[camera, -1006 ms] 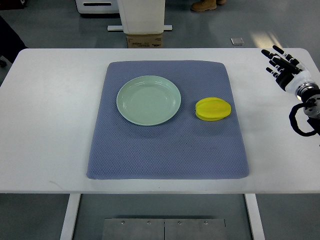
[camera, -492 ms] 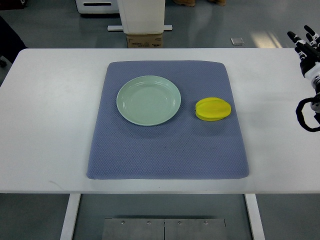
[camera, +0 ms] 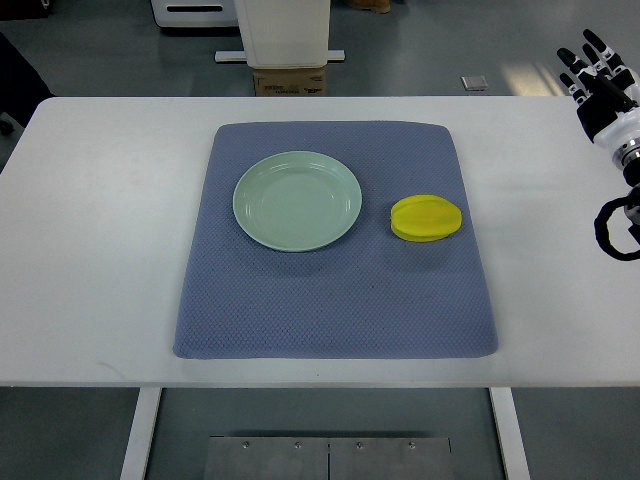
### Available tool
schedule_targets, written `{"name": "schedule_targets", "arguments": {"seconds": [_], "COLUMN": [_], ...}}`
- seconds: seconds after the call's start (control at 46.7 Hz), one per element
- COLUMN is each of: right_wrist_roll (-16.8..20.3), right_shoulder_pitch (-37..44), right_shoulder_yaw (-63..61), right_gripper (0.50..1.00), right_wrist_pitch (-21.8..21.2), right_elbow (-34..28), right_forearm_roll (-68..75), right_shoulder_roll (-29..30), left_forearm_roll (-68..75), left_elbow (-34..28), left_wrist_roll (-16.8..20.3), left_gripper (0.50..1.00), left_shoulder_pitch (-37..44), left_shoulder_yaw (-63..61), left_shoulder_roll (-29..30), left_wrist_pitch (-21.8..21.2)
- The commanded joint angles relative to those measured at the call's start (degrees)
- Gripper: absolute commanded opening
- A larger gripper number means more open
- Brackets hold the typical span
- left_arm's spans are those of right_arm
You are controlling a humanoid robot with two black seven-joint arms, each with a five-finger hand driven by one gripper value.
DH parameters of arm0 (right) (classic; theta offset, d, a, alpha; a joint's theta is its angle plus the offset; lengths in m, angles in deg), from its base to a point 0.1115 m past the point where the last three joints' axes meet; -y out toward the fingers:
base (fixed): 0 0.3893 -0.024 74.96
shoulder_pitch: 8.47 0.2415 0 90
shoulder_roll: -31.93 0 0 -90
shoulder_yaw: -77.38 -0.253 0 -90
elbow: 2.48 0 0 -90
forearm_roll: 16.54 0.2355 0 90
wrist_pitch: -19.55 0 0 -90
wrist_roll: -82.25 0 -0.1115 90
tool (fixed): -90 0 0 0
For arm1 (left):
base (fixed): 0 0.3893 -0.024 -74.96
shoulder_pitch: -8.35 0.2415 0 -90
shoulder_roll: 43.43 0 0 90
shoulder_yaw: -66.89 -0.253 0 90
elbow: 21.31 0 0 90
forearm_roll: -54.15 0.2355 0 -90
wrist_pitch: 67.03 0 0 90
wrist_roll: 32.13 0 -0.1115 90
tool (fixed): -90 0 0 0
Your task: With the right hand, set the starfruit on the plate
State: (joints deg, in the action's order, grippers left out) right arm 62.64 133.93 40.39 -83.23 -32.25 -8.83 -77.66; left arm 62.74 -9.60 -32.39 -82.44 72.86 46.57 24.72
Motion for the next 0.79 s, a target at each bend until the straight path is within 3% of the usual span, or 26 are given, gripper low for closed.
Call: {"name": "schedule_targets", "arguments": {"seconds": [0.0,0.364,0.621,0.771], "right_wrist_roll": [-0.8,-1.5,-3.2,-3.8], "right_shoulder_pitch": [-0.3,0.2,0.7,1.3], "right_shoulder_yaw": [0.0,0.9,5.3,9.0], "right_gripper": [1.0,0.981,0.981,0.995], "right_wrist_pitch": [-0.8,6.1,5.8,2.0], "right_elbow": [0.0,-0.1,-2.9,-6.4], "right_forearm_roll": [0.0,-5.6,-11.8,-11.8], "right_shoulder_roll": [0.0,-0.5,-2.3,-5.1], "left_forearm_roll": [0.0,-0.1,-0.1,-0.1], "left_elbow": [0.0,0.1,0.1,0.0], "left_wrist_roll": [0.0,0.0,0.0,0.0], "left_gripper": [1.0,1.0,1.0,1.0], "left_shoulder_pitch": [0.0,0.0,0.0,0.0], "left_shoulder_yaw": [0.0,0.0,0.0,0.0], "left_shoulder_roll": [0.0,0.0,0.0,0.0], "left_wrist_pitch": [0.0,0.0,0.0,0.0]}}
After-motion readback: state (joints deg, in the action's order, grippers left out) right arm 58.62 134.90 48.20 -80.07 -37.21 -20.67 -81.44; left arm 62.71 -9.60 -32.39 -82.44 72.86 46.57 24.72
